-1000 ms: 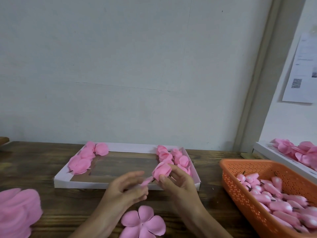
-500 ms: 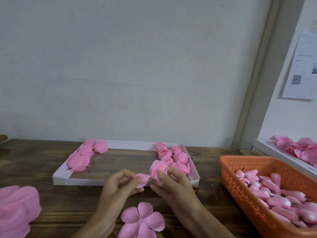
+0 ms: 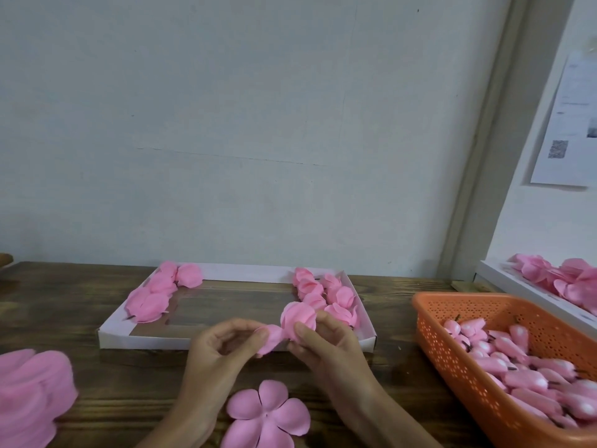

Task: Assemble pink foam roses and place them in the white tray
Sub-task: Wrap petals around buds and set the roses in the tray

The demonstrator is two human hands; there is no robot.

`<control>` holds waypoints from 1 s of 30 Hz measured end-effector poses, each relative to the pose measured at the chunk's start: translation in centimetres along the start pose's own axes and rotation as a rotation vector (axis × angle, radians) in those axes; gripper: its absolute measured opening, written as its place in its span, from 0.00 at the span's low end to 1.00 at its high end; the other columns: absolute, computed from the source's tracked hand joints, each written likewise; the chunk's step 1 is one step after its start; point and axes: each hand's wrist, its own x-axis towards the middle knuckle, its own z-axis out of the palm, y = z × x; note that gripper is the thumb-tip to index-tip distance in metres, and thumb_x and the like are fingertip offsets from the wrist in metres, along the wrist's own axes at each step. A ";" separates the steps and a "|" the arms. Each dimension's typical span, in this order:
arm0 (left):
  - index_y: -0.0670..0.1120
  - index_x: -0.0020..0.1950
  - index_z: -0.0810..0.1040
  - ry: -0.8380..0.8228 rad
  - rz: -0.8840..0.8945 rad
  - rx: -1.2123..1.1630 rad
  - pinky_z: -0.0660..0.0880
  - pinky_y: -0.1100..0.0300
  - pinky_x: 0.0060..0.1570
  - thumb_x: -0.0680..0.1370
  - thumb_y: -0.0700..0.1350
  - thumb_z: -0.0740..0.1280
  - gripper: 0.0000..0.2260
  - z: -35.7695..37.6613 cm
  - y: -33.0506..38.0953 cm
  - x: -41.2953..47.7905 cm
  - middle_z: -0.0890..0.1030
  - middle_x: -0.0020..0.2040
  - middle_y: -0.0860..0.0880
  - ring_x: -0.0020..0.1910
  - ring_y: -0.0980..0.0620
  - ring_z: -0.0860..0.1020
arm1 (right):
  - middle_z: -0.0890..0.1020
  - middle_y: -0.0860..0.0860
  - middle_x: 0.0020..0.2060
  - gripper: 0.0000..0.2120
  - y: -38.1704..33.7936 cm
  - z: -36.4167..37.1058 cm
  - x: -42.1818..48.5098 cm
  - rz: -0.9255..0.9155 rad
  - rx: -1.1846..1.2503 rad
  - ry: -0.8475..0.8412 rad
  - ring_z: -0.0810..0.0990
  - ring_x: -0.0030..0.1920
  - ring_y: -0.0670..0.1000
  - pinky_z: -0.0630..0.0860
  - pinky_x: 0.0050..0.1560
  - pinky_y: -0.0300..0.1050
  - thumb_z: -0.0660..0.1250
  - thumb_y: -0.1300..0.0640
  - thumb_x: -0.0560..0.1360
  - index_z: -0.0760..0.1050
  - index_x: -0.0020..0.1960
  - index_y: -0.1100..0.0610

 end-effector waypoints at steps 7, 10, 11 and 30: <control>0.45 0.42 0.88 -0.030 0.173 0.073 0.81 0.64 0.46 0.70 0.38 0.76 0.04 0.0 0.4 0.0 0.86 0.42 0.44 0.43 0.49 0.86 | 0.84 0.63 0.57 0.08 0.0 -0.2 0.0 -0.024 -0.100 -0.035 0.83 0.58 0.53 0.80 0.57 0.43 0.72 0.64 0.79 0.81 0.57 0.65; 0.48 0.41 0.89 -0.041 0.214 0.110 0.80 0.64 0.45 0.69 0.39 0.77 0.05 0.0 0.6 0.1 0.84 0.44 0.46 0.44 0.51 0.84 | 0.85 0.59 0.57 0.07 -0.2 -0.3 0.0 -0.031 -0.178 -0.051 0.83 0.59 0.53 0.79 0.59 0.44 0.71 0.62 0.80 0.83 0.58 0.61; 0.48 0.41 0.89 -0.046 0.215 0.124 0.79 0.65 0.45 0.68 0.40 0.77 0.05 0.0 0.6 0.1 0.83 0.46 0.47 0.45 0.51 0.84 | 0.85 0.58 0.57 0.08 -0.3 -0.2 -0.1 -0.038 -0.206 -0.067 0.83 0.60 0.54 0.78 0.60 0.46 0.71 0.60 0.80 0.83 0.58 0.59; 0.44 0.45 0.89 0.041 -0.054 -0.154 0.83 0.62 0.45 0.65 0.43 0.77 0.09 0.9 -1.2 -0.1 0.88 0.51 0.40 0.49 0.49 0.87 | 0.82 0.62 0.64 0.12 0.4 1.4 -0.8 0.025 -0.078 -0.200 0.83 0.59 0.59 0.81 0.60 0.51 0.69 0.63 0.78 0.79 0.61 0.62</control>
